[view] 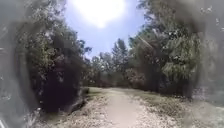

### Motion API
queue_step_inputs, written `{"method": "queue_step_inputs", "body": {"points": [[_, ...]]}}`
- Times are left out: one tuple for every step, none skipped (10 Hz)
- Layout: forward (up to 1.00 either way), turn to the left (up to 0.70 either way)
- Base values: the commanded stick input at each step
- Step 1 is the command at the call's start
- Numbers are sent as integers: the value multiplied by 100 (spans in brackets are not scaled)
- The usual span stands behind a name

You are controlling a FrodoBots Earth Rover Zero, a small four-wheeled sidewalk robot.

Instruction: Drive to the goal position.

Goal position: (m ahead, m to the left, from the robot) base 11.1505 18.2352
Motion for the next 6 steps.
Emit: {"method": "queue_step_inputs", "body": {"points": [[0, 0], [0, 0], [0, 0], [0, 0], [23, 0], [61, 0]]}}
